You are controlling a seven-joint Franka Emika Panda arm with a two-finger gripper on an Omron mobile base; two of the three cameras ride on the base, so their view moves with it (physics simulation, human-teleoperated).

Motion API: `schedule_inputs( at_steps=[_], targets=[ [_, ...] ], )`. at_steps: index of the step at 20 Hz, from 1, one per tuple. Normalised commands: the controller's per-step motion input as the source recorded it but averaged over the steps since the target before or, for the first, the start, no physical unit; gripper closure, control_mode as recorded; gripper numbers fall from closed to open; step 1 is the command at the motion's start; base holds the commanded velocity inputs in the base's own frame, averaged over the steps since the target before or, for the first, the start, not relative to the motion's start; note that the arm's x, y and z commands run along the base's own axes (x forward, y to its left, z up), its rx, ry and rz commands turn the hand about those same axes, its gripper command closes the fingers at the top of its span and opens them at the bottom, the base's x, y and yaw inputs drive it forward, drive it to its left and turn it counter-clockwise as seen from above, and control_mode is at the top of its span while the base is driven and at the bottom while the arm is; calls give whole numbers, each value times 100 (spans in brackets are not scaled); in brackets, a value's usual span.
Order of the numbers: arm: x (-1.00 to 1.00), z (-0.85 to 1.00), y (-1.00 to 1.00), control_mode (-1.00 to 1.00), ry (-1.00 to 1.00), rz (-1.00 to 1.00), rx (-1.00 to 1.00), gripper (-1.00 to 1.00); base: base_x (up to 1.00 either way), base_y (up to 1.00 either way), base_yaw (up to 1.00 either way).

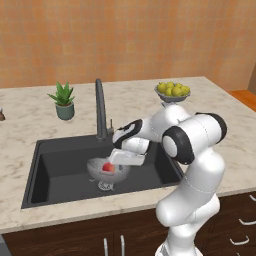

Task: Put the colander in the sink, put the peach in the colander, and turn on the sink faucet and pour water over the colander.

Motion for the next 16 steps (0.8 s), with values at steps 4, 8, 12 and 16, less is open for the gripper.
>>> schedule_inputs(
  at_steps=[4, 8, 12, 16],
  targets=[
    [18, 0, -1, -100, -7, -19, 0, 100, 0, 0, 0],
    [37, 0, -1, -100, 0, -18, 0, 100, 0, 0, 0],
    [38, 8, -1, -100, 0, -11, 0, 100, 0, 0, 0],
    [13, 7, -1, -100, -3, -7, 0, 100, 0, 0, 0]
  ],
)
